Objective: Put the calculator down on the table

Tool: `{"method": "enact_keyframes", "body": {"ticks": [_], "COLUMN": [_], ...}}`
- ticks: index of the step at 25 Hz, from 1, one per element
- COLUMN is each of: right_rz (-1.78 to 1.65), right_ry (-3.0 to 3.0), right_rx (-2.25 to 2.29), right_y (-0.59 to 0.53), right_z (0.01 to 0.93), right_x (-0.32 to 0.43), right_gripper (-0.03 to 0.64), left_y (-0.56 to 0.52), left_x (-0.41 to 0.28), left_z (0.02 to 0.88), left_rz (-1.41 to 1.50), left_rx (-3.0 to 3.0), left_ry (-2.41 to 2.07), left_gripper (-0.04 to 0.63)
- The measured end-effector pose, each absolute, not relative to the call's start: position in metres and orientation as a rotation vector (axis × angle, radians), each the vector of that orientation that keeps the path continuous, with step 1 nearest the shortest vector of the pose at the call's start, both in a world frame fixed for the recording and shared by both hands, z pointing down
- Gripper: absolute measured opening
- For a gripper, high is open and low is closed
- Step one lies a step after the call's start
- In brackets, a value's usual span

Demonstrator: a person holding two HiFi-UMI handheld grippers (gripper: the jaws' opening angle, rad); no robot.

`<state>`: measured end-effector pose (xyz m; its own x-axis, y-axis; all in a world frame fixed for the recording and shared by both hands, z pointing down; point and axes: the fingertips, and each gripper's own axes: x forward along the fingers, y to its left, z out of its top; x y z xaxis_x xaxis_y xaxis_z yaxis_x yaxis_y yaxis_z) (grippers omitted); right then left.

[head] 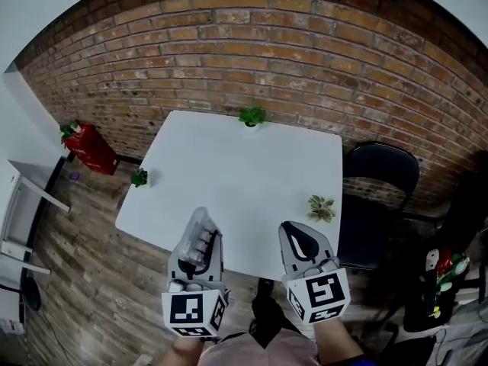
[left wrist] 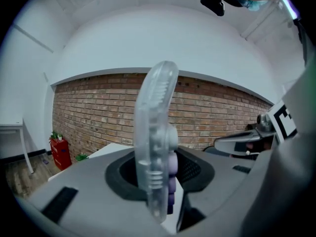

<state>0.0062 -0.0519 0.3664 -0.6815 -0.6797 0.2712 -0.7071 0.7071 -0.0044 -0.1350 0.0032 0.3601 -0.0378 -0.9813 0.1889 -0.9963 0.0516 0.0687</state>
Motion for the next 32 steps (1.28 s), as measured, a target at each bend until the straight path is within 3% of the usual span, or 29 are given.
{"method": "enact_keyframes", "body": {"ticks": [16,32], "right_rz": [0.16,0.279], "right_ry": [-2.659,-2.488], "right_rx": [1.118,1.287], "right_y": [-0.183,-0.237], "right_z": [0.354,0.393], "right_x": [-0.059,-0.075], "right_gripper": [0.011,0.009], "left_y": [-0.138,-0.212], "left_x": [-0.189,-0.203], "left_z": [0.339,0.429], "left_rz": [0.143,0.346], "left_rx": [2.124,2.182], "left_ry": [-2.094,-1.742], "left_gripper": [0.143,0.143]}}
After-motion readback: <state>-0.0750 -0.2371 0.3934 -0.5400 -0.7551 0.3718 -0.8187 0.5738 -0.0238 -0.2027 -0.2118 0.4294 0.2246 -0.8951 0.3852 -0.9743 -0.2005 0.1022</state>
